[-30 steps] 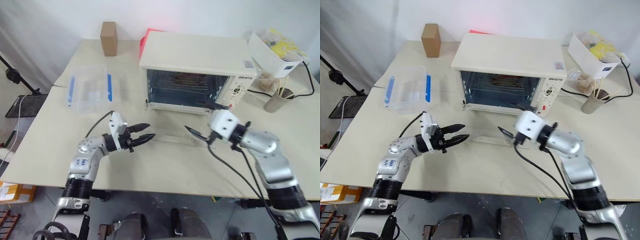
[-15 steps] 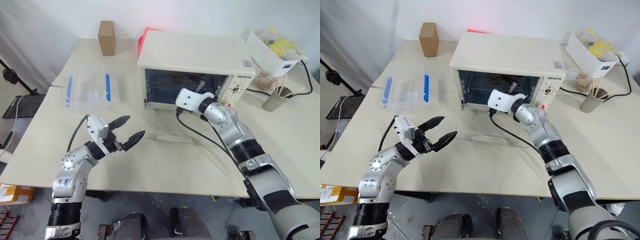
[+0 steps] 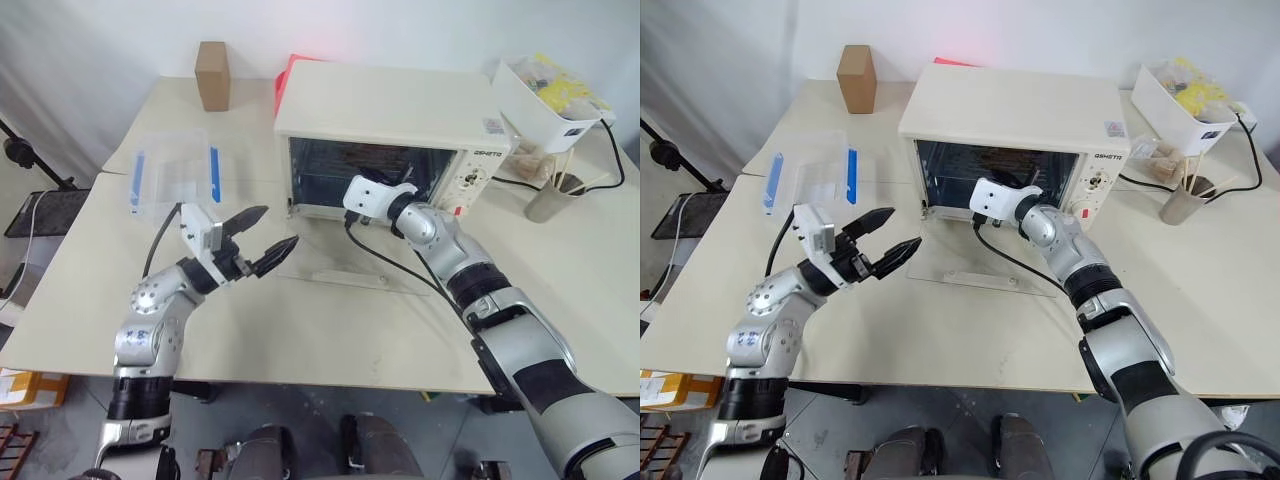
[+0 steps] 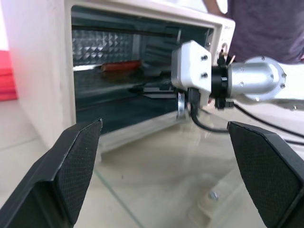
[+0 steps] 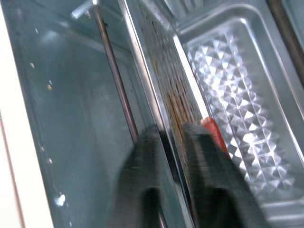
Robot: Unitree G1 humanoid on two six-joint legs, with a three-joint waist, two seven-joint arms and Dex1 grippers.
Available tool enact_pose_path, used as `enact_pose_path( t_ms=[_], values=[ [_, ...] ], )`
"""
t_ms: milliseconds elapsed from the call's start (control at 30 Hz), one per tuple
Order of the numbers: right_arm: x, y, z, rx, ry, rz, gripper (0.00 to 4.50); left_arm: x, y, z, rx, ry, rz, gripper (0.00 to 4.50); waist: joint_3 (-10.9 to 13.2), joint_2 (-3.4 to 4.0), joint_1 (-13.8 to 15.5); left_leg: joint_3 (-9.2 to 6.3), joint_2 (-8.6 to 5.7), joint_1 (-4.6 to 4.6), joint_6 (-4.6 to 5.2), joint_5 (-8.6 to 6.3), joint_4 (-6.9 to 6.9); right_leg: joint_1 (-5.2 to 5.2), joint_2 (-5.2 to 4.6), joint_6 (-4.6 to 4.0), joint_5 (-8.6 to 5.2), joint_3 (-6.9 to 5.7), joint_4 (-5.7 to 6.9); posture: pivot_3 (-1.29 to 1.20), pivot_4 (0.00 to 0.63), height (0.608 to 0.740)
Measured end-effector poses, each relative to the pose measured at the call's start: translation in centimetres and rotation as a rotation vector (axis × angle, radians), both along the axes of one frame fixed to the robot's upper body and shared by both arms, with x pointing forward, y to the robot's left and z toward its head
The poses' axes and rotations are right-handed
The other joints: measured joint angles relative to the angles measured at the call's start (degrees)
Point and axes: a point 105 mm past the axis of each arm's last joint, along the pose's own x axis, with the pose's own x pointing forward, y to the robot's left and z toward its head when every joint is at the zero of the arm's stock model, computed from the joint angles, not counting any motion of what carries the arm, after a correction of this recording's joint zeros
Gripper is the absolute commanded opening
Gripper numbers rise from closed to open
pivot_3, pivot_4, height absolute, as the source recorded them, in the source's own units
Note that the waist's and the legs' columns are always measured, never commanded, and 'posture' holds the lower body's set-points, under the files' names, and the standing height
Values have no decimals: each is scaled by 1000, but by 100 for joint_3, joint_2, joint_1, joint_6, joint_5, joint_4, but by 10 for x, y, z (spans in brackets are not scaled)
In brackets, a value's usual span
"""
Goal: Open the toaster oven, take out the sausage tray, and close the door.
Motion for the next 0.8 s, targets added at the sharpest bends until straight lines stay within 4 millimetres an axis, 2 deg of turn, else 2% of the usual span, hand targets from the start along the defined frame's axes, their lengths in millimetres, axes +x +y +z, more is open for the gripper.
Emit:
enact_pose_path(
  t_ms=[233,567,700,800],
  values=[
    [-4,7,2,-36,-5,30,14,34,-17,38,-54,-63,-61,4500,-3,-6,-38,1,4,-6,-3,2,-2,-7,9,0,0,0,-2,0,150,740],
    [-26,11,2,-76,-16,88,14,50,-16,36,-86,-9,-72,4500,-2,-6,-92,-8,5,-59,-3,3,8,-49,10,2,1,-11,-1,0,150,740],
    [-50,13,-5,-81,-3,138,14,56,-15,37,-98,9,-78,4500,-2,-6,-85,-8,6,-59,-5,5,15,-49,12,1,1,-11,4,0,150,740],
    [-78,12,-15,-82,11,190,14,56,-15,38,-108,25,-91,4500,-2,-6,-67,-9,5,-60,-5,5,14,-50,11,2,1,-10,4,0,150,740]
  ],
)
